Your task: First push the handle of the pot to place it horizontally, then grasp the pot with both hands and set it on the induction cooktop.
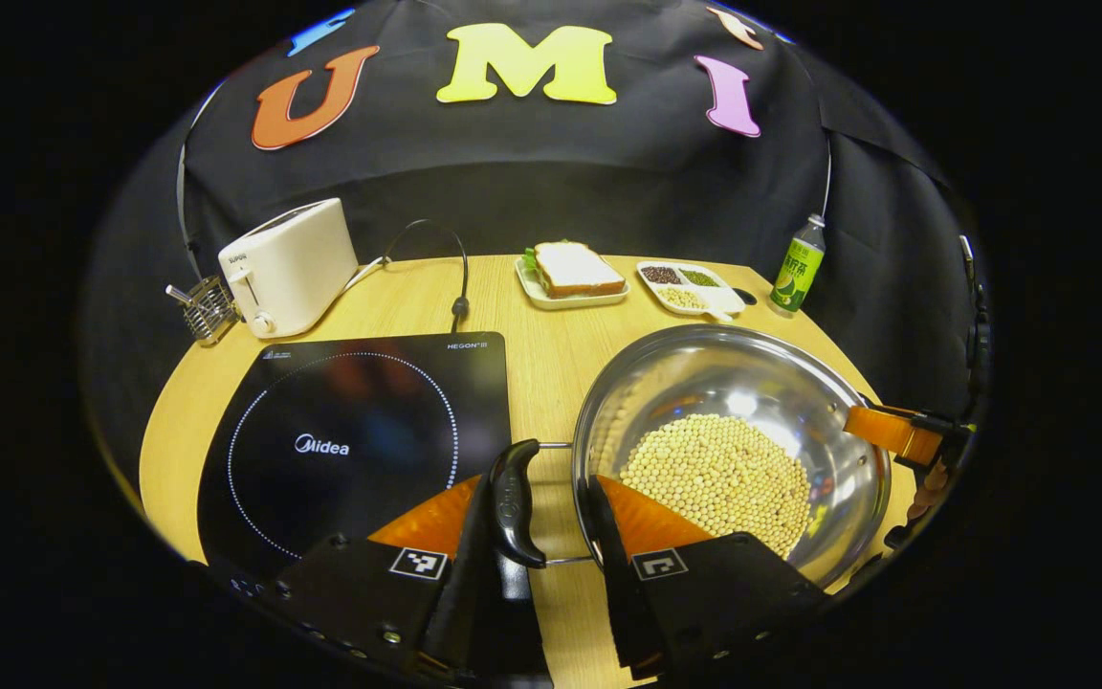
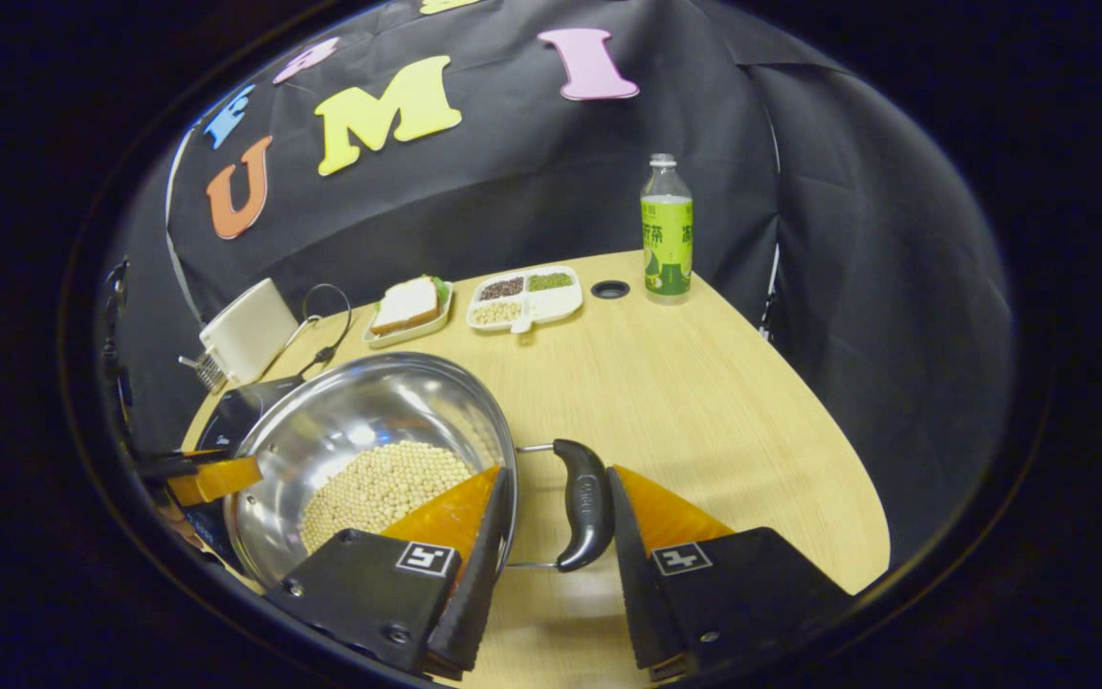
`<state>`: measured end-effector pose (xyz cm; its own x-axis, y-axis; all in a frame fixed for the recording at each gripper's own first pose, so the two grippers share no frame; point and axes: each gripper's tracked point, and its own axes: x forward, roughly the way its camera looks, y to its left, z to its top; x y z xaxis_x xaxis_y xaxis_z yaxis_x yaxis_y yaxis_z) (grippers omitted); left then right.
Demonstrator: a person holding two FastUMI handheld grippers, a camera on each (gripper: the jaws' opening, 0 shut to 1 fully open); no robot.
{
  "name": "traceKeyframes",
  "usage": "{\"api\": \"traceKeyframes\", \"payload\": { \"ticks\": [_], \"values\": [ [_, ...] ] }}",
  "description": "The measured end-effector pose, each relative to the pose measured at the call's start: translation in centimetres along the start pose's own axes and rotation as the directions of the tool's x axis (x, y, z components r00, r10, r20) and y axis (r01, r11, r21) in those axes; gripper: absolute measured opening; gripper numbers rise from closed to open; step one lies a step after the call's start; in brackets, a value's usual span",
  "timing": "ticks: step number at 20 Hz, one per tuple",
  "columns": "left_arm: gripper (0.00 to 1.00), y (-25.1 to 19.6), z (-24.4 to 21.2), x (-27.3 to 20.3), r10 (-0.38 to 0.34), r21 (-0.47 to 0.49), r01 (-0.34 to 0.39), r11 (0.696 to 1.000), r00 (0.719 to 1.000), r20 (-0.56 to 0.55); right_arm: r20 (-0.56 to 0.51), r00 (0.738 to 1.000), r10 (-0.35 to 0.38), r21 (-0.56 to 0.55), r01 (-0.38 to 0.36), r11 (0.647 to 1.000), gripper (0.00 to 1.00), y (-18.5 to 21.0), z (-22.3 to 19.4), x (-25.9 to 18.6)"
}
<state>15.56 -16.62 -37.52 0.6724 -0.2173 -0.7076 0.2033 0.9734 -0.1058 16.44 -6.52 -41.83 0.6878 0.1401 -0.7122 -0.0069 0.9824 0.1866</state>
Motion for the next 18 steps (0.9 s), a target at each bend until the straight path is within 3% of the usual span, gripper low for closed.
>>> {"api": "traceKeyframes", "payload": {
  "ticks": [1, 2, 4, 11, 18],
  "values": [
    [0.65, 0.0, 0.2, -0.3, -0.002, 0.011, 0.002, 1.0, 1.0, 0.012, 0.001, 1.0, -0.005, 0.002, 0.005, 1.0, 0.6, 0.0, 0.1, -0.6],
    [0.55, -0.1, 0.5, -0.7, -0.006, 0.02, 0.005, 1.0, 1.0, 0.03, 0.005, 1.0, -0.009, -0.003, 0.009, 1.0, 0.6, 0.1, 0.2, -1.3],
    [0.52, -0.3, 0.8, -2.0, -0.015, 0.005, 0.014, 1.0, 0.999, 0.044, 0.021, 1.0, -0.014, -0.009, 0.014, 1.0, 0.6, 0.4, 0.7, -2.9],
    [0.52, 1.0, 2.3, -7.3, -0.015, 0.003, 0.015, 1.0, 0.994, 0.109, 0.068, 0.998, -0.01, -0.038, 0.013, 0.999, 0.6, 2.9, 2.1, -8.5],
    [0.52, 5.6, 4.1, -13.4, 0.031, -0.023, -0.027, 0.999, 0.982, 0.185, 0.12, 0.992, 0.036, -0.095, -0.025, 0.995, 0.6, 9.2, 3.8, -13.1]
  ]
}}
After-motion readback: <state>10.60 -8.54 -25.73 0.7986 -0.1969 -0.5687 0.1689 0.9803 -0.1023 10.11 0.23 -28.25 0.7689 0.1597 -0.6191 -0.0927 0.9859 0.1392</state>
